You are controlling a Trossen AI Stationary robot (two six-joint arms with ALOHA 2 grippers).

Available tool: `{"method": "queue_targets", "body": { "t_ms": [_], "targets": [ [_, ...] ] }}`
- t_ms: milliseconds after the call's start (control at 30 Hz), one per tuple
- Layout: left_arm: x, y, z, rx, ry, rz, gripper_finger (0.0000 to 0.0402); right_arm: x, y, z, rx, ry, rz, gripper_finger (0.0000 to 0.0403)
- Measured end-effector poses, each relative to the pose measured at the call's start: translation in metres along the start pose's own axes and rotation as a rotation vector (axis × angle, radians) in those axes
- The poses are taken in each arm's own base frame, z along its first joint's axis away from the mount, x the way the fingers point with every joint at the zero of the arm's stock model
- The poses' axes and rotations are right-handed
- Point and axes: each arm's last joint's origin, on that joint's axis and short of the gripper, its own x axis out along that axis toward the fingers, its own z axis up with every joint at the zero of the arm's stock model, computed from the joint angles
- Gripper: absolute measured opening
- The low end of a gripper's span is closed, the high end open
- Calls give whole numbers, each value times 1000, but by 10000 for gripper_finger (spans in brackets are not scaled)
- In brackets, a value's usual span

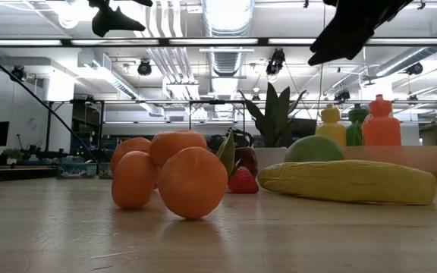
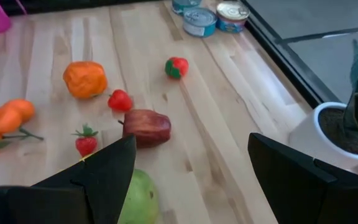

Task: Pick & Place Food Item
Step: Put the violet water bottle into the orange bin

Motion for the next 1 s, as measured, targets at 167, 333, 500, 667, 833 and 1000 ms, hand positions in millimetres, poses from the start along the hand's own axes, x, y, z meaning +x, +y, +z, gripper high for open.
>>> {"method": "queue_targets", "body": {
  "t_ms": [167, 333, 500, 667, 833, 1000],
  "targets": [
    [0, 0, 0, 0, 0, 0, 332, -5, -1, 1, 5, -19, 3, 308],
    [0, 0, 0, 0, 0, 0, 332, -5, -1, 1, 5, -20, 3, 308],
    [0, 0, 0, 0, 0, 0, 332, -5, -1, 1, 7, -20, 3, 308],
    [0, 0, 0, 0, 0, 0, 332, -5, -1, 1, 6, -20, 3, 308],
    [0, 0, 0, -5, 0, -1, 332, -5, -1, 1, 8, -18, 3, 308],
    [-1, -1, 0, -52, 15, -22, 332, -5, -1, 1, 8, -18, 3, 308]
  ]
}}
